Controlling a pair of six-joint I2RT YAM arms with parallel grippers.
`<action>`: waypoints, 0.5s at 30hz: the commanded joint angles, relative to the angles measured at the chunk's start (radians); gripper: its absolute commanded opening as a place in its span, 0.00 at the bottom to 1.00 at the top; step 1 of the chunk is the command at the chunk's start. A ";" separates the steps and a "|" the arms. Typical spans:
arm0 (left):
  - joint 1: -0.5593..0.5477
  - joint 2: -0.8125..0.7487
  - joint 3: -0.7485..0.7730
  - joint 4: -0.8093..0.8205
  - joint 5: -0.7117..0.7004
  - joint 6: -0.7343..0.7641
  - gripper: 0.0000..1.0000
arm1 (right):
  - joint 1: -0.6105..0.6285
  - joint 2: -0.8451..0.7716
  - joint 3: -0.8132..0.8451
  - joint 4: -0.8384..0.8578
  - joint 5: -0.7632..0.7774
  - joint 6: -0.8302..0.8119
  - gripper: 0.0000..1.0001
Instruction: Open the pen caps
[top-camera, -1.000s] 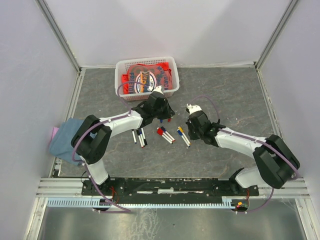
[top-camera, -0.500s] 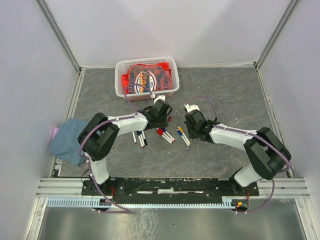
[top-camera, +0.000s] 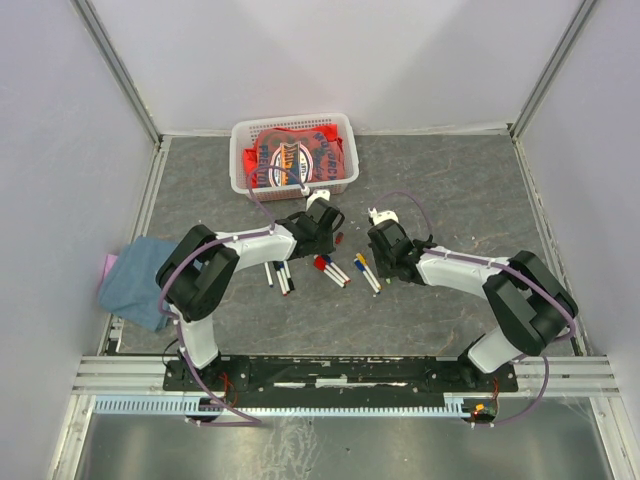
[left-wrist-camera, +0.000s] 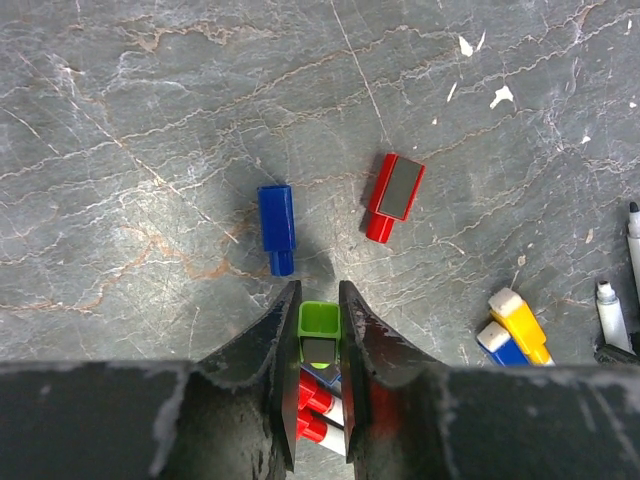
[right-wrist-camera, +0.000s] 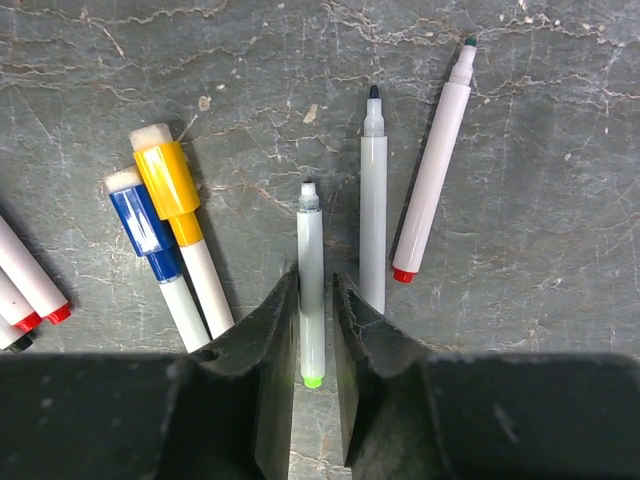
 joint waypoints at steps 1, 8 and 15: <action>-0.010 0.005 0.041 0.012 -0.039 0.042 0.28 | 0.000 0.009 0.038 -0.003 0.034 0.004 0.28; -0.013 0.003 0.048 0.004 -0.043 0.043 0.34 | 0.000 -0.032 0.033 -0.011 0.046 -0.004 0.28; -0.017 -0.002 0.052 0.001 -0.046 0.042 0.36 | 0.029 -0.118 0.013 0.000 0.049 -0.026 0.28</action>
